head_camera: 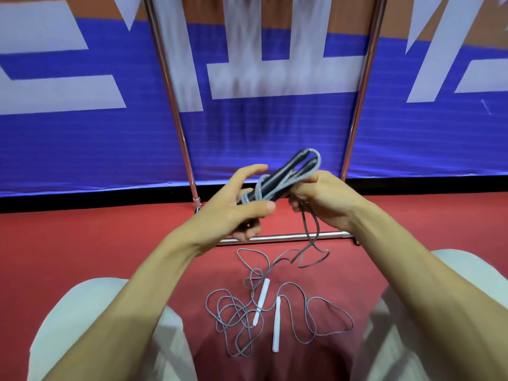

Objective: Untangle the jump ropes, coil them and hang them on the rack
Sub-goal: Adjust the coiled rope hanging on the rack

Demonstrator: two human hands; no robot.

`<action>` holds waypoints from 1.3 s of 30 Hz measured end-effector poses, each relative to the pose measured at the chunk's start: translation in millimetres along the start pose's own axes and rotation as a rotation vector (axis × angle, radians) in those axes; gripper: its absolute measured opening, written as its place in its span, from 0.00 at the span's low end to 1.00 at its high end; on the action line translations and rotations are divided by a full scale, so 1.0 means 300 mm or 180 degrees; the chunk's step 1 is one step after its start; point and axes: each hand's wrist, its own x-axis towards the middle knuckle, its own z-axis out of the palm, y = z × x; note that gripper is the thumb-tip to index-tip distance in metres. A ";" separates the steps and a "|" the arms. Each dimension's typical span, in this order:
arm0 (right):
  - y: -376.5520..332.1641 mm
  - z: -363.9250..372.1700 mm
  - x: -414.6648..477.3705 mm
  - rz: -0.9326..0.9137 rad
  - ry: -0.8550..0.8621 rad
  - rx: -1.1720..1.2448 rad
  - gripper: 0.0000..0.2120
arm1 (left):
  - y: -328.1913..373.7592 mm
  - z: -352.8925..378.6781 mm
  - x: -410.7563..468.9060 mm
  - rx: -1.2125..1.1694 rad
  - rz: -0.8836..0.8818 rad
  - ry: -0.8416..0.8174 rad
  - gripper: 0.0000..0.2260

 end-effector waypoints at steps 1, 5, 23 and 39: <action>0.001 0.011 -0.002 -0.0005 0.0005 -0.0064 0.05 | 0.002 -0.004 0.004 -0.0151 0.0030 0.0122 0.25; 0.006 0.041 -0.016 0.0018 -0.0186 -0.0793 0.15 | -0.001 -0.019 0.019 -0.0108 0.0205 0.0667 0.16; -0.013 -0.005 -0.059 -0.1589 -0.0367 -0.3906 0.07 | -0.080 -0.089 0.054 0.2640 -0.0138 0.1132 0.15; -0.048 -0.010 -0.055 -0.1003 0.0996 -0.2491 0.18 | -0.068 0.002 0.010 0.2915 -0.0012 0.0344 0.26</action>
